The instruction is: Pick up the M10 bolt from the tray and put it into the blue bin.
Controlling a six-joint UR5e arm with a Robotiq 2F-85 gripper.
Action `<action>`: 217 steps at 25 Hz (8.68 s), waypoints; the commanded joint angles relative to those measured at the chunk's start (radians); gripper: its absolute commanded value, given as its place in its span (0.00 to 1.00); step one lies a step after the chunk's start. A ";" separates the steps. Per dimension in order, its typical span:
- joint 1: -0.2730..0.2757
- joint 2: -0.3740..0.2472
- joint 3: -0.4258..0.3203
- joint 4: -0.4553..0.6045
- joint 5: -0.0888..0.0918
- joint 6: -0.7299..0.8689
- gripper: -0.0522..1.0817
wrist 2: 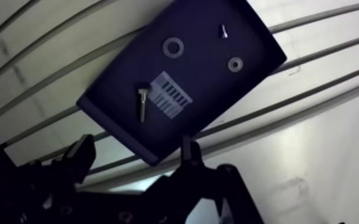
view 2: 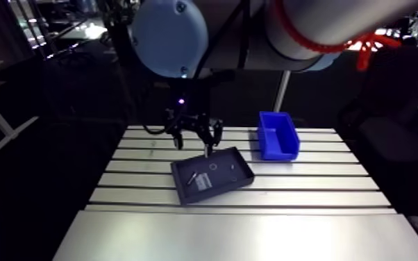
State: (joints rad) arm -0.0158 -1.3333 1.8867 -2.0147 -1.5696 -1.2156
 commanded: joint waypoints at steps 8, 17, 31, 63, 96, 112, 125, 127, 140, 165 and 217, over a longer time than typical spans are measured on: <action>0.003 0.030 0.067 -0.083 0.000 0.000 0.38; 0.000 0.049 0.095 -0.135 0.000 0.003 0.44; 0.003 0.081 0.101 -0.167 0.007 0.003 0.45; -0.003 0.121 0.116 -0.237 0.013 0.003 0.51; -0.001 0.127 0.121 -0.255 0.015 0.003 0.68; -0.001 0.127 0.122 -0.255 0.015 0.003 0.70; -0.001 0.127 0.122 -0.255 0.012 0.002 0.78; -0.003 0.127 0.121 -0.255 0.010 0.002 0.83; -0.001 0.072 0.096 -0.246 0.009 -0.005 0.95; -0.026 -0.060 -0.199 0.126 0.010 -0.129 0.92; -0.303 0.171 -0.525 0.291 -0.020 -1.485 0.99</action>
State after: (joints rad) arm -0.2995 -1.1940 1.3742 -1.7498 -1.5616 -2.4810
